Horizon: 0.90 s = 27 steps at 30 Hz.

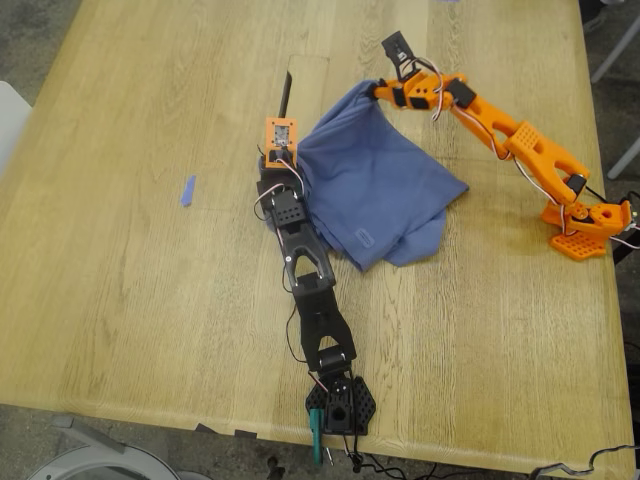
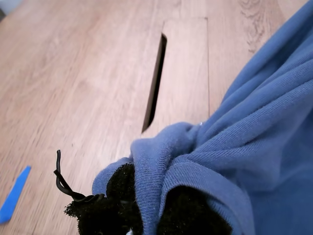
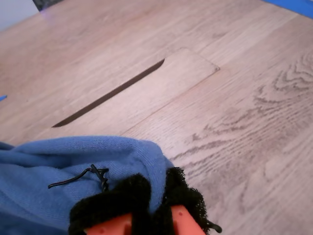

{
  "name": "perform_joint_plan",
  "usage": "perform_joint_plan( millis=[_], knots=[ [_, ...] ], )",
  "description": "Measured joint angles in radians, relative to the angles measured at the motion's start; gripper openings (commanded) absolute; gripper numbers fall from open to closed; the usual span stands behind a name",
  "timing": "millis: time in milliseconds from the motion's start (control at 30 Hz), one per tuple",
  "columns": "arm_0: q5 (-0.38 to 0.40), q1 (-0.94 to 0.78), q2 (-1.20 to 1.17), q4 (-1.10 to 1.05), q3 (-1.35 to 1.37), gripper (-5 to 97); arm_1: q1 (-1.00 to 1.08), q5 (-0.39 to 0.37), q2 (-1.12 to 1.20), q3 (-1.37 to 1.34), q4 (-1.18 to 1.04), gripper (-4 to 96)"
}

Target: Fold a T-shirt

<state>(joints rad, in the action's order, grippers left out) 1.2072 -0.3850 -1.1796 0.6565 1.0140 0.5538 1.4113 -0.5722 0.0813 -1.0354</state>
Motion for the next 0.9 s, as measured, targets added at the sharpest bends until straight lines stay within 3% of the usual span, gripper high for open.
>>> perform_joint_plan(
  millis=[533, 900],
  knots=[
    [0.0, 0.081, -0.236, 0.597, -0.087, 0, -0.002, 0.002, -0.368, -0.132, -0.618, 0.2],
    [0.021, 0.109, -0.38, 0.973, -0.095, 0, 0.003, -0.009, -0.676, -0.6, -0.655, 0.2]
  ],
)
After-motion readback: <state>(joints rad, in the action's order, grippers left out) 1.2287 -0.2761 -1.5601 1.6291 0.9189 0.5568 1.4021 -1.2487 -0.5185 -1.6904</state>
